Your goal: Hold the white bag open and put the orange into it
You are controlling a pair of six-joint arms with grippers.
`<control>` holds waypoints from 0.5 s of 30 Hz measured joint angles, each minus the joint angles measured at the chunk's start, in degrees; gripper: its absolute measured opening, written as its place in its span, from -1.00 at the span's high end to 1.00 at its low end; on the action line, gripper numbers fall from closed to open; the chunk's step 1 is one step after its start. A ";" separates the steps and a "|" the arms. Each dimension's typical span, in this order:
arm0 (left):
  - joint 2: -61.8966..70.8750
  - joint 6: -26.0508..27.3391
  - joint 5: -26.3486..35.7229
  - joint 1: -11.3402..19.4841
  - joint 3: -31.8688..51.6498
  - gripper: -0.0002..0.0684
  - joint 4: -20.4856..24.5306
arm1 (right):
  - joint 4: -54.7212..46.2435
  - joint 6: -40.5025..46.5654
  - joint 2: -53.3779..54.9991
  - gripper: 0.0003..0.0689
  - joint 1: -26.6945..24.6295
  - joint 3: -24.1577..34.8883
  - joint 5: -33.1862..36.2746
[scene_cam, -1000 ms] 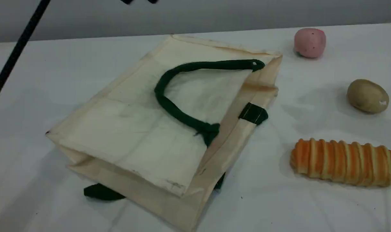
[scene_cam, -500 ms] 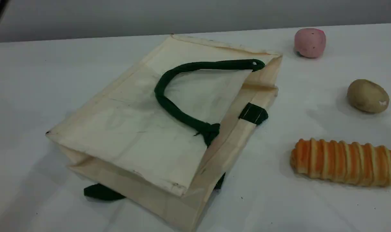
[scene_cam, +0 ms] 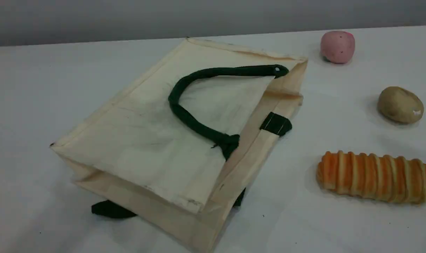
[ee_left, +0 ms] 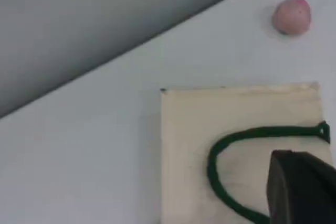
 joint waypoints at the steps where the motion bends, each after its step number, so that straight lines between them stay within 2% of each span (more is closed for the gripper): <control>1: -0.97 -0.51 0.39 -0.77 0.09 0.99 1.17 | -0.81 0.86 -1.38 0.97 0.00 0.00 0.43; 4: -4.26 -0.84 -0.06 -2.75 2.42 1.00 1.88 | -4.27 3.59 -5.65 0.97 0.00 0.05 3.11; 6: -7.48 -2.92 -1.52 -4.00 5.59 1.00 2.35 | -6.61 5.92 -8.89 0.97 0.00 0.48 4.15; 11: -17.14 -10.75 -3.62 -7.87 15.64 1.00 9.55 | -11.68 9.78 -18.69 0.97 0.00 0.47 5.87; 15: -25.44 -17.51 -2.35 -12.91 24.29 1.00 15.89 | -13.29 11.21 -26.31 0.97 0.00 1.02 7.14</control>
